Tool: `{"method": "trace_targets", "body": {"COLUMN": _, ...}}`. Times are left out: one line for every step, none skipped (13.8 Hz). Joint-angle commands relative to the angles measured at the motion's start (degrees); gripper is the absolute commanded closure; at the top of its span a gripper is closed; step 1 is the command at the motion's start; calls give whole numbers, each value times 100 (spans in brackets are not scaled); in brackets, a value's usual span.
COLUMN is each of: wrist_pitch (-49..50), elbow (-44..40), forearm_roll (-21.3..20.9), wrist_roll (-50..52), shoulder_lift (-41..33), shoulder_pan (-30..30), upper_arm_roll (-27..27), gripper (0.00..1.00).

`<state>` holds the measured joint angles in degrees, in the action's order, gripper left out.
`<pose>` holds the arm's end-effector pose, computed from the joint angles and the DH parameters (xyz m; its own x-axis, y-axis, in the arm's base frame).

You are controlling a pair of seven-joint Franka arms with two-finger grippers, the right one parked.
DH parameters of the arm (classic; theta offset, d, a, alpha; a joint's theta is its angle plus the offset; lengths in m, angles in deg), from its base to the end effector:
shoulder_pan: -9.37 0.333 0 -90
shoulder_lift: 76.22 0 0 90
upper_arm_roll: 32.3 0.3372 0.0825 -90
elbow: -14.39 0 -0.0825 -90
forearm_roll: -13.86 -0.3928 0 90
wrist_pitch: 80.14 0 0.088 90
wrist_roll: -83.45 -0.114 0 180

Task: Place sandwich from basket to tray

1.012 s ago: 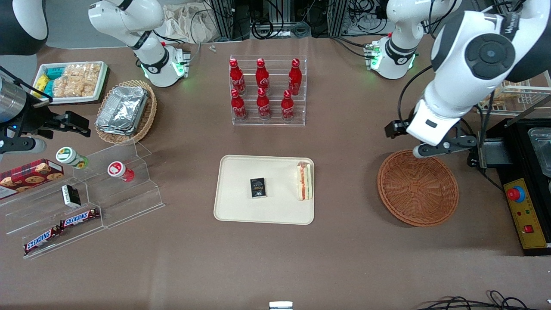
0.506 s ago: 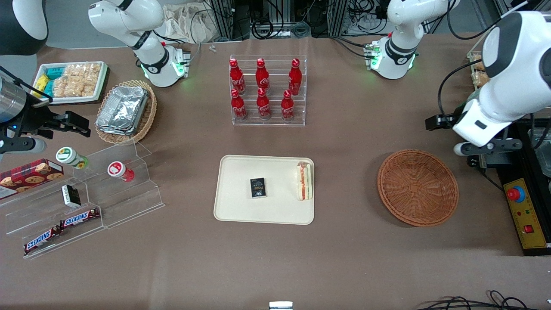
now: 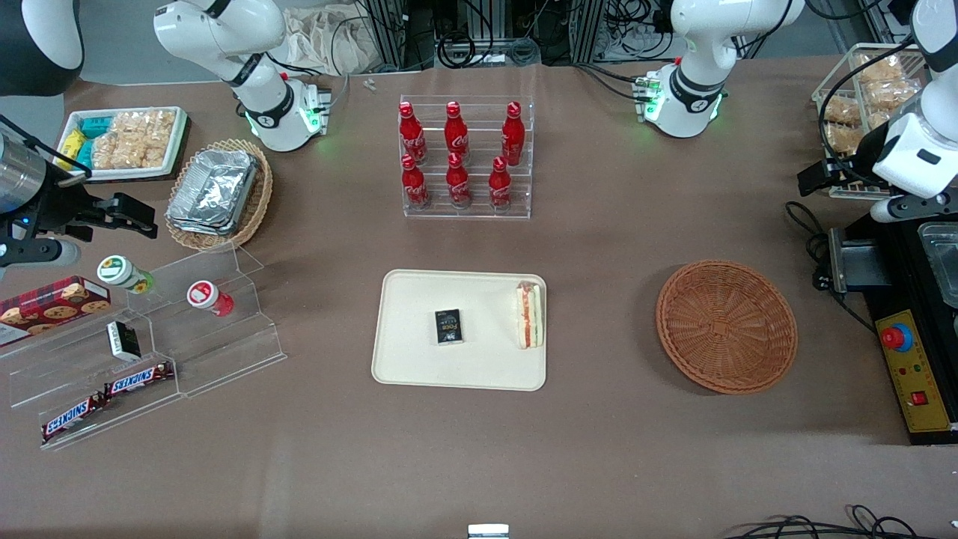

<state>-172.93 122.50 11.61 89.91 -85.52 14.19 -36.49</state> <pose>0.5033 0.0074 0.5778 0.9874 0.1235 -0.0990 0.1177 -0.9911 -0.0621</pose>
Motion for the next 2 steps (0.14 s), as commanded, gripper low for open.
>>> {"method": "trace_targets", "body": {"wrist_pitch": 85, "elbow": -788, "forearm_roll": -109, "wrist_roll": 40, "shoulder_lift": 689, "shoulder_pan": -147, "upper_arm_roll": 7, "gripper": 0}}
{"method": "trace_targets", "body": {"wrist_pitch": 295, "elbow": -1114, "forearm_roll": -83, "wrist_roll": 58, "shoulder_lift": 953, "shoulder_pan": -174, "upper_arm_roll": -37, "gripper": 0}}
